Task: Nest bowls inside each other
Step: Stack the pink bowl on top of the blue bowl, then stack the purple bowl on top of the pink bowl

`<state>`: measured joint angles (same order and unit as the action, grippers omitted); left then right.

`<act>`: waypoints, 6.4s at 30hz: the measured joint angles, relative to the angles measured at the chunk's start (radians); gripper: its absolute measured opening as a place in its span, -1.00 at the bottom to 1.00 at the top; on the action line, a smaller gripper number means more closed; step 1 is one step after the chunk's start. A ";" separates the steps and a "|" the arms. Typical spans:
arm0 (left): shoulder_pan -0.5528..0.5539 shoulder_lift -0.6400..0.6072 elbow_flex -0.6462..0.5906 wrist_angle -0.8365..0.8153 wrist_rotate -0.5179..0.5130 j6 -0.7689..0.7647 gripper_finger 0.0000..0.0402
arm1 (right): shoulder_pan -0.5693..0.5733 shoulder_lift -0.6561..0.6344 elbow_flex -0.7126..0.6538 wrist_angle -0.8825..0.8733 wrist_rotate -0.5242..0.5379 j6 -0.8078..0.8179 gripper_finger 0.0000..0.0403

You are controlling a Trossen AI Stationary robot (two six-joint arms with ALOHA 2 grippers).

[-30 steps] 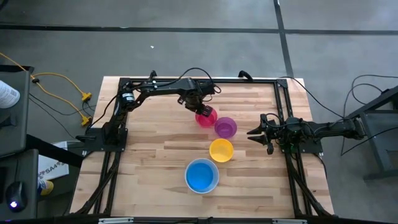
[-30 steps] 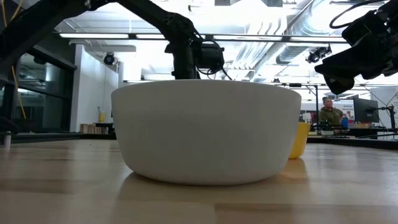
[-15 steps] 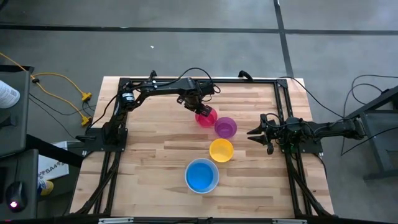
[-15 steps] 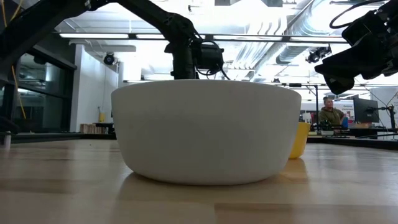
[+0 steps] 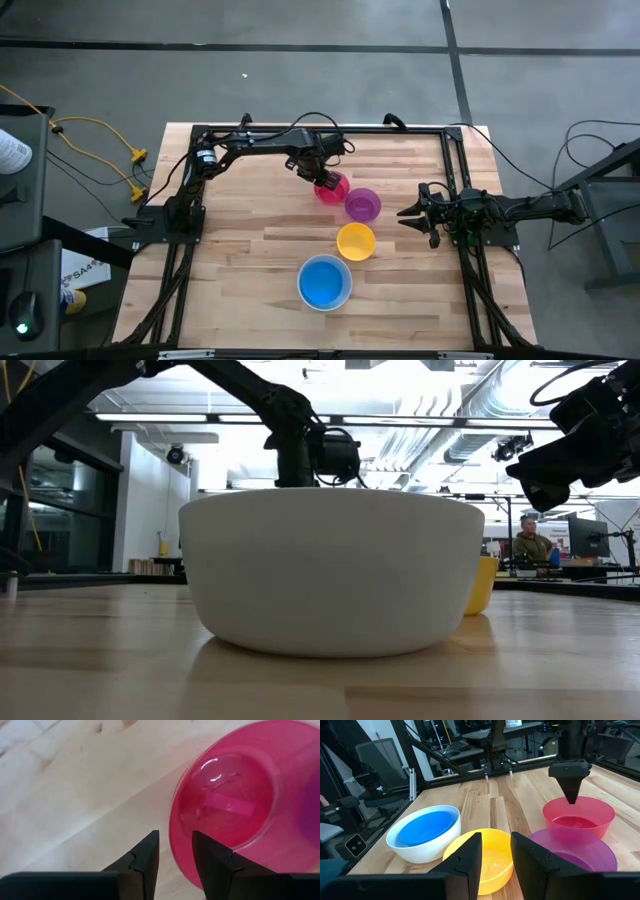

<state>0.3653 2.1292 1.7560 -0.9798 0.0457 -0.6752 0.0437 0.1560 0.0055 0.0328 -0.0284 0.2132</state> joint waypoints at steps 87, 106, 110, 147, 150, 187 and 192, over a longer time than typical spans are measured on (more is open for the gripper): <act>-0.642 -0.308 -0.004 -0.138 -0.077 -0.030 -1.00 | 0.000 0.000 0.000 0.000 0.000 0.000 -0.52; -0.591 -0.176 -0.003 -0.064 0.072 -0.036 -1.00 | 0.000 0.000 0.000 0.000 0.000 0.000 -0.52; -0.575 -0.163 -0.001 -0.053 0.097 -0.028 -1.00 | 0.000 0.000 0.000 0.000 0.000 0.000 -0.52; -0.575 -0.078 -0.004 -0.014 0.149 -0.029 -0.83 | 0.000 0.000 0.000 -0.003 0.001 0.000 -0.52; -0.575 -0.078 -0.004 -0.013 0.147 -0.029 -0.82 | 0.000 0.000 0.000 -0.004 0.001 0.000 -0.52; -0.578 -0.078 -0.004 0.023 0.143 -0.029 -0.81 | 0.000 0.000 0.000 -0.005 0.000 0.000 -0.52; -0.532 -0.078 -0.003 0.044 0.161 0.067 -0.81 | 0.000 0.000 0.000 -0.005 0.000 0.000 -0.52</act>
<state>-0.1669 2.0514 1.7535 -0.9354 0.2071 -0.6085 0.0437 0.1559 0.0055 0.0277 -0.0282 0.2131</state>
